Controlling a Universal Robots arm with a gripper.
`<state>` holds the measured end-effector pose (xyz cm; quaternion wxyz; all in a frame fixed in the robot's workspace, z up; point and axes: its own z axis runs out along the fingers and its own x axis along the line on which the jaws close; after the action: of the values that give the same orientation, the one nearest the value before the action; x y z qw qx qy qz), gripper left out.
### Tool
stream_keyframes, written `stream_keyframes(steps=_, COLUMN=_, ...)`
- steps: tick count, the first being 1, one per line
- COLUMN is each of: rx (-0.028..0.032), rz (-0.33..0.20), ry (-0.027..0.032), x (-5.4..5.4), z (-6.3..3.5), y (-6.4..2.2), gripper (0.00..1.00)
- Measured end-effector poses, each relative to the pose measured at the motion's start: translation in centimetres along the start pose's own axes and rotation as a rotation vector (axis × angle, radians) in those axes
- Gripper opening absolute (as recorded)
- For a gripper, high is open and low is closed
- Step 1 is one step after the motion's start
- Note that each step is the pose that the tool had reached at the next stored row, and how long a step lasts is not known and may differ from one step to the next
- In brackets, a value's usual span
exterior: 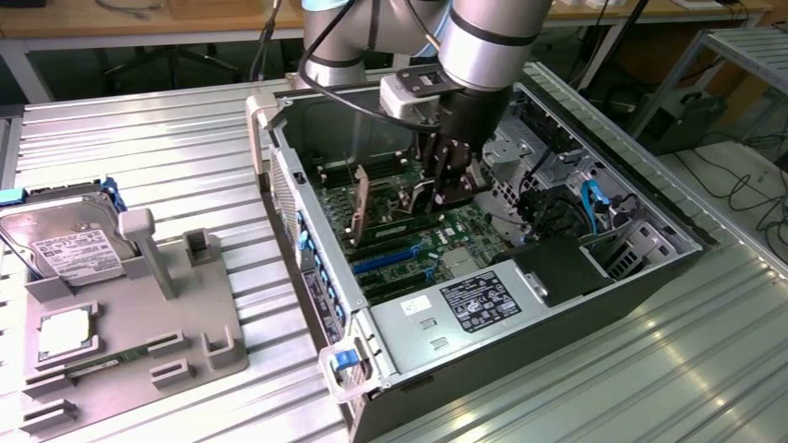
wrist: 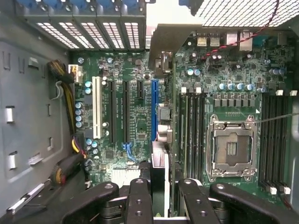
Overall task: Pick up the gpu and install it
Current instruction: 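Insert the gpu into the slot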
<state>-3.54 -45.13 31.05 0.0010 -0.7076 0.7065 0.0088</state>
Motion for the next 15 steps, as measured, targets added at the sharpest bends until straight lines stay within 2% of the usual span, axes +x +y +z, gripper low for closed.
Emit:
stream_keyframes(steps=7, rx=-0.0001, rz=-0.001, ry=-0.0001, x=-0.5, z=1.23, y=1.01, gripper=0.27)
stream_keyframes(steps=11, rx=-0.0001, rz=-0.001, ry=-0.0003, x=-0.3, z=1.44, y=1.09, gripper=0.27)
stream_keyframes(steps=15, rx=-0.0001, rz=-0.001, ry=-0.0001, x=-0.3, z=1.9, y=1.73, gripper=0.27)
